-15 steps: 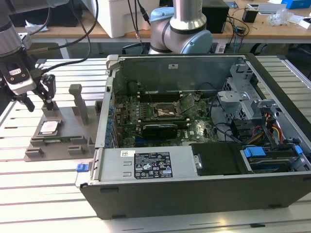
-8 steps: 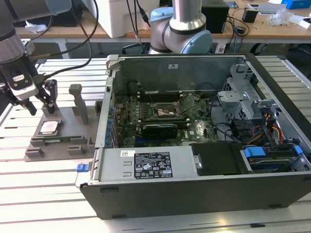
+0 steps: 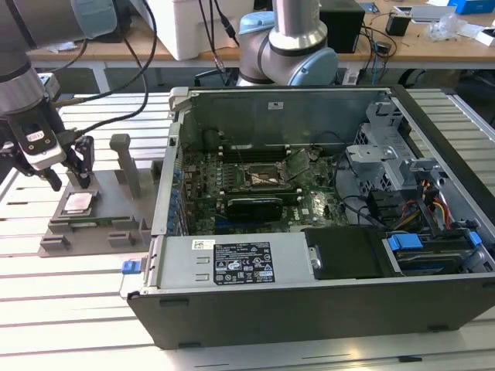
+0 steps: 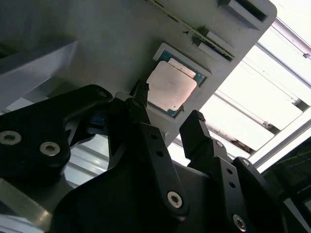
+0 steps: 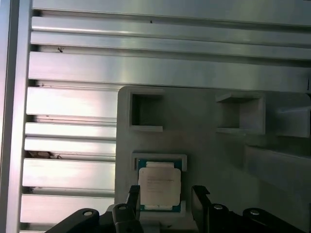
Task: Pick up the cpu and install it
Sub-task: 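Pick up the cpu and move it towards the insertion slot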
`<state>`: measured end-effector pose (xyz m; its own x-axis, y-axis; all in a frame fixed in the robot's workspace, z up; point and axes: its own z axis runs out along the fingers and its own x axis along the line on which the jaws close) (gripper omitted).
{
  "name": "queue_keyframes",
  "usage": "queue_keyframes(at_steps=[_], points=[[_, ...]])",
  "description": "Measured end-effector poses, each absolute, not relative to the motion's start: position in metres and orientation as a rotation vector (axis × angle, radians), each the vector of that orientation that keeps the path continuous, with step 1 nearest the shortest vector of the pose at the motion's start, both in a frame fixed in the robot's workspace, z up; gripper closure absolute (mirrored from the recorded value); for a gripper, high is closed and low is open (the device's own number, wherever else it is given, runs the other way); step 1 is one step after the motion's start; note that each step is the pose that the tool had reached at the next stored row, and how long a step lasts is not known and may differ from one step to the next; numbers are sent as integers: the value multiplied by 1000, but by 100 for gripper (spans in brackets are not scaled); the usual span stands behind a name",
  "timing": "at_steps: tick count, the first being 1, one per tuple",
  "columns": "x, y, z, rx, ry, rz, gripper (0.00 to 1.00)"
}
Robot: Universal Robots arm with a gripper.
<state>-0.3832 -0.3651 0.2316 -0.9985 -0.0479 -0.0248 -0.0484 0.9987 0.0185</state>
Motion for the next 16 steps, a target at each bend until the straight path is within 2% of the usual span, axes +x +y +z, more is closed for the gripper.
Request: queue_keyframes(at_steps=[13,16], points=[[-386,-368,202,-78,3116,29,46],[-386,-368,199,-93,3116,-6,46]])
